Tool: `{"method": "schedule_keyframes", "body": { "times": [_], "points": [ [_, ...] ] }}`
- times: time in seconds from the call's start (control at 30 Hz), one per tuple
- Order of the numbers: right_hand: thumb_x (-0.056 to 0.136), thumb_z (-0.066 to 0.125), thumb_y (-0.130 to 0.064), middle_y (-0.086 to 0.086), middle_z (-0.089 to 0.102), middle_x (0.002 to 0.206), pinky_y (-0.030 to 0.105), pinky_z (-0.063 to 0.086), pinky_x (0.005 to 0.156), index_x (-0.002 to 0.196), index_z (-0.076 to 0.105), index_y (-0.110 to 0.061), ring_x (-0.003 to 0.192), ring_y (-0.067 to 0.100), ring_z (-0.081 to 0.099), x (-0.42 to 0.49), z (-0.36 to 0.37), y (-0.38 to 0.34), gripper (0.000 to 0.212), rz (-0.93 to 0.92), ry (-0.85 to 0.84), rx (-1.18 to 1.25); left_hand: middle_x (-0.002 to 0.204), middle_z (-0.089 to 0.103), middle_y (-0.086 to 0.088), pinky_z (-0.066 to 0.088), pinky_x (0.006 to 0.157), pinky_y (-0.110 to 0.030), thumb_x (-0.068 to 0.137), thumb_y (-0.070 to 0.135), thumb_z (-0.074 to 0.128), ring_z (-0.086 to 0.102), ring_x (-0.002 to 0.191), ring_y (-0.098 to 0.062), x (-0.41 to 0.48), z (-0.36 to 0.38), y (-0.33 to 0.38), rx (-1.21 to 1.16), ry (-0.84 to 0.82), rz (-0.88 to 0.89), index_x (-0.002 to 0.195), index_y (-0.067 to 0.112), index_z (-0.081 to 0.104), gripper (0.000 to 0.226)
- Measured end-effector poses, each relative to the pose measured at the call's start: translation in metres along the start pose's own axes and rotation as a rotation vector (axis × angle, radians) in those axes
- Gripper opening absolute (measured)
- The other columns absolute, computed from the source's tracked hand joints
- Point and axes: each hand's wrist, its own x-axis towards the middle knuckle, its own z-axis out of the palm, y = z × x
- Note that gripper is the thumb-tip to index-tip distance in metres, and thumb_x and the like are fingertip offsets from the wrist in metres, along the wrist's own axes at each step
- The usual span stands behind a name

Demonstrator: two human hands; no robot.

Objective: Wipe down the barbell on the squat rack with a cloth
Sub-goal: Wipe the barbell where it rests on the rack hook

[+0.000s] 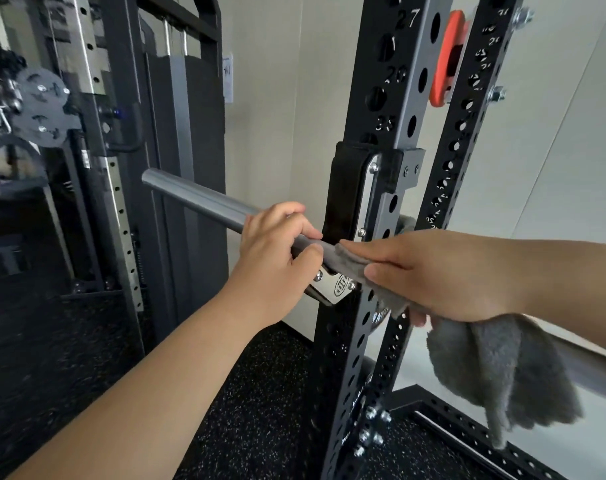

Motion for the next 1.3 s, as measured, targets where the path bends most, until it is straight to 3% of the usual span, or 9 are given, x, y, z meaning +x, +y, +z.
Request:
{"method": "schedule_keyframes", "body": {
  "times": [0.3,0.47,0.6,0.67,0.73,0.87,1.03,1.13,1.3],
  "points": [
    [0.11,0.035,-0.044,0.001,0.074,0.086,0.015,0.055,0.055,0.152,0.035,-0.053,0.063,0.013,0.075,0.012,-0.002,0.0,0.043,0.028,0.002,0.144,0.142,0.046,0.022,0.027,0.116,-0.037,0.084,0.052,0.035,0.031,0.14,-0.01,0.001,0.0,-0.001,-0.01,0.003,0.009,0.103,0.032,0.066,0.042],
    [0.107,0.04,-0.043,-0.021,0.07,0.078,0.013,0.053,0.055,0.141,0.041,-0.063,0.058,0.009,0.072,-0.017,0.0,0.006,0.039,0.012,0.015,0.084,0.141,0.045,0.024,0.023,0.114,-0.033,0.084,0.053,0.033,0.03,0.14,-0.007,0.001,-0.001,-0.004,0.007,0.006,0.012,0.105,0.036,0.069,0.045],
    [0.107,0.04,-0.045,-0.011,0.072,0.078,0.011,0.05,0.056,0.148,0.044,-0.047,0.058,0.002,0.069,0.006,0.003,0.001,0.041,-0.014,0.098,-0.054,0.142,0.046,0.023,0.024,0.118,-0.038,0.085,0.053,0.031,0.03,0.141,-0.009,0.003,0.0,-0.002,0.027,0.004,0.013,0.105,0.037,0.071,0.047],
    [0.108,0.036,-0.049,-0.01,0.071,0.107,0.018,0.048,0.073,0.155,0.033,-0.045,0.082,0.001,0.066,0.015,0.012,-0.002,0.048,0.033,0.184,-0.263,0.142,0.046,0.023,0.025,0.119,-0.038,0.085,0.053,0.031,0.03,0.141,-0.008,0.002,0.001,-0.002,0.027,0.014,0.013,0.105,0.036,0.071,0.048],
    [0.108,0.03,-0.051,-0.002,0.065,0.103,0.031,0.049,0.082,0.155,0.031,-0.041,0.088,0.019,0.064,0.018,0.026,-0.004,0.048,0.122,0.205,-0.412,0.143,0.046,0.022,0.026,0.119,-0.038,0.085,0.053,0.033,0.03,0.142,-0.008,0.001,0.001,-0.004,0.031,0.03,0.02,0.106,0.036,0.072,0.048],
    [0.1,0.046,-0.016,0.0,0.03,0.079,0.032,0.051,0.06,0.159,-0.017,-0.039,0.061,0.018,0.041,0.004,0.037,-0.02,0.089,0.14,0.233,-0.623,0.145,0.045,0.022,0.027,0.117,-0.036,0.084,0.055,0.033,0.029,0.142,-0.009,0.0,0.001,-0.003,0.035,0.023,0.018,0.107,0.038,0.071,0.047],
    [0.103,0.045,-0.023,0.0,0.042,0.086,0.032,0.049,0.056,0.154,-0.025,-0.043,0.064,0.02,0.05,0.005,0.036,-0.018,0.089,0.089,0.247,-0.689,0.145,0.044,0.021,0.022,0.111,-0.029,0.083,0.055,0.031,0.029,0.138,-0.01,0.003,-0.004,-0.003,0.087,-0.028,0.033,0.107,0.04,0.071,0.049],
    [0.108,0.038,-0.047,-0.012,0.067,0.081,0.017,0.054,0.063,0.147,0.016,-0.069,0.069,0.006,0.067,0.008,0.011,0.002,0.05,0.067,0.118,-0.163,0.145,0.045,0.019,0.019,0.11,-0.028,0.082,0.056,0.03,0.029,0.138,-0.011,0.004,-0.004,-0.002,0.089,-0.037,0.04,0.107,0.039,0.07,0.05],
    [0.104,0.052,-0.033,0.016,0.068,0.087,0.026,0.055,0.054,0.145,0.047,-0.056,0.062,0.017,0.063,0.01,-0.005,0.013,0.047,0.09,-0.207,0.745,0.143,0.047,0.019,0.021,0.111,-0.031,0.079,0.056,0.032,0.03,0.138,-0.012,0.004,-0.002,-0.001,0.044,-0.027,0.014,0.103,0.037,0.068,0.047]
  ]
}}
